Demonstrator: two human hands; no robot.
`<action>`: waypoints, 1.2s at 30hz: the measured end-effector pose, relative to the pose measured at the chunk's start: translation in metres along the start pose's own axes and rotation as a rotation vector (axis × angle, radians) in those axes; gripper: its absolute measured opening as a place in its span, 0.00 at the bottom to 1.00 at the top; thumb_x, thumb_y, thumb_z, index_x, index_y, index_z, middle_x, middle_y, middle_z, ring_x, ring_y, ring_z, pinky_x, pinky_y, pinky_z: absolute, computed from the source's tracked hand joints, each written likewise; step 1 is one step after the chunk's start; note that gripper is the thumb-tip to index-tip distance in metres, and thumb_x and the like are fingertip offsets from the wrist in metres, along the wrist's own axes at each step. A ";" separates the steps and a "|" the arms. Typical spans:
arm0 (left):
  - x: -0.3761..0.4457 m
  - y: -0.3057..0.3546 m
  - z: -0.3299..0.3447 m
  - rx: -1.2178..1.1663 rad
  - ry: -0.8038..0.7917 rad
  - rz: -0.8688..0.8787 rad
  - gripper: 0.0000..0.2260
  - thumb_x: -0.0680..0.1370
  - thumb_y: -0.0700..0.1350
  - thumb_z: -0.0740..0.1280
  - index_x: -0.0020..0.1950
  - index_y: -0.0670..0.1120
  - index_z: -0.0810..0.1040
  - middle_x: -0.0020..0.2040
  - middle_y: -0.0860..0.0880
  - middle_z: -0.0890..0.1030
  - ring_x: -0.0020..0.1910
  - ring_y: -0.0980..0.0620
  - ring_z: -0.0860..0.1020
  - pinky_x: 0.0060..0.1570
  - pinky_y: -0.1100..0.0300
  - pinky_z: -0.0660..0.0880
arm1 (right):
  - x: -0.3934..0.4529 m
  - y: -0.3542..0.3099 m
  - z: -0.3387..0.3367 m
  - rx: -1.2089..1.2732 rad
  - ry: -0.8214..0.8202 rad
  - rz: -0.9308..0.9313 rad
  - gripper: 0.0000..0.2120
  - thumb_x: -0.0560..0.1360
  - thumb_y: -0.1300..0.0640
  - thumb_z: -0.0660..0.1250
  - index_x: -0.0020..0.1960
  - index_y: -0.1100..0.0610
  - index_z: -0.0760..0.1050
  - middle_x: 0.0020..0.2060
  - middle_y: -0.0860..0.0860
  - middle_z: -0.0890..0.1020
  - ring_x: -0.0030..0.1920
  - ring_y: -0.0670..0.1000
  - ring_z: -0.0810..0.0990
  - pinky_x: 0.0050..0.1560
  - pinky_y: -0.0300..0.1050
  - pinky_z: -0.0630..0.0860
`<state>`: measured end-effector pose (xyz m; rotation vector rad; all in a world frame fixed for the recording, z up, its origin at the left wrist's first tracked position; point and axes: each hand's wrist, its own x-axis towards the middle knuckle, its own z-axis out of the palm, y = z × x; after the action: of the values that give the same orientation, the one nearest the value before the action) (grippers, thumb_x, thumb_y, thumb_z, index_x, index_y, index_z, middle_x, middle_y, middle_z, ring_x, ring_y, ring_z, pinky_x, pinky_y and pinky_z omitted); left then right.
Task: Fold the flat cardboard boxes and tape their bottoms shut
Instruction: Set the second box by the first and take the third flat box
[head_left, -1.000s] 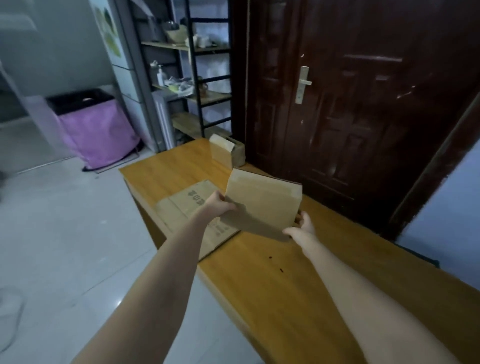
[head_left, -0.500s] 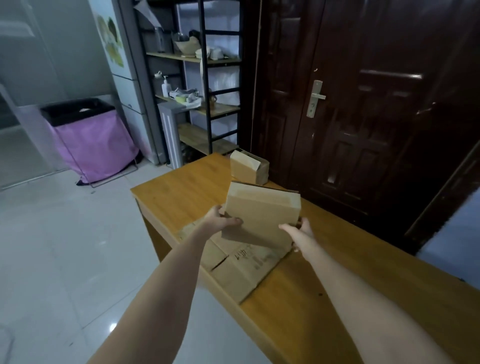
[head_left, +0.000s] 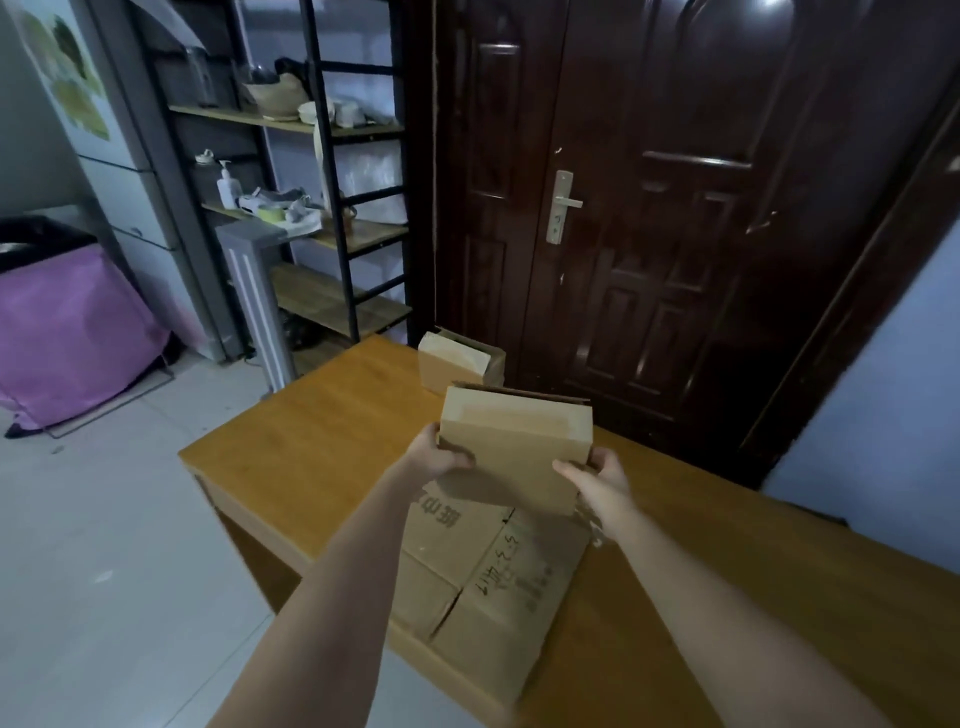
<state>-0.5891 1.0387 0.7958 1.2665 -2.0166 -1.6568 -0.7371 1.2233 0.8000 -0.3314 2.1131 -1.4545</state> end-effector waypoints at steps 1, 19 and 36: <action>0.009 0.006 0.000 0.008 -0.015 0.007 0.37 0.68 0.41 0.76 0.73 0.43 0.61 0.67 0.43 0.70 0.65 0.43 0.70 0.62 0.47 0.71 | 0.008 -0.005 0.001 0.006 0.012 -0.001 0.29 0.69 0.55 0.75 0.65 0.57 0.66 0.61 0.52 0.75 0.55 0.53 0.75 0.55 0.51 0.75; 0.170 0.044 0.057 0.227 -0.308 0.004 0.35 0.72 0.44 0.74 0.75 0.43 0.61 0.69 0.45 0.70 0.66 0.44 0.70 0.65 0.50 0.70 | 0.137 0.003 -0.006 -0.011 0.277 0.148 0.30 0.72 0.65 0.71 0.70 0.57 0.64 0.65 0.56 0.73 0.63 0.56 0.73 0.63 0.52 0.72; 0.224 0.069 0.103 0.322 -0.573 0.083 0.31 0.76 0.42 0.70 0.75 0.45 0.59 0.71 0.45 0.69 0.68 0.45 0.69 0.60 0.55 0.68 | 0.158 0.013 -0.004 0.116 0.521 0.298 0.22 0.78 0.62 0.62 0.71 0.59 0.63 0.64 0.56 0.73 0.62 0.57 0.72 0.57 0.47 0.69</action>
<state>-0.8221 0.9430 0.7501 0.8251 -2.7150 -1.8615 -0.8674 1.1544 0.7421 0.4380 2.3227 -1.5898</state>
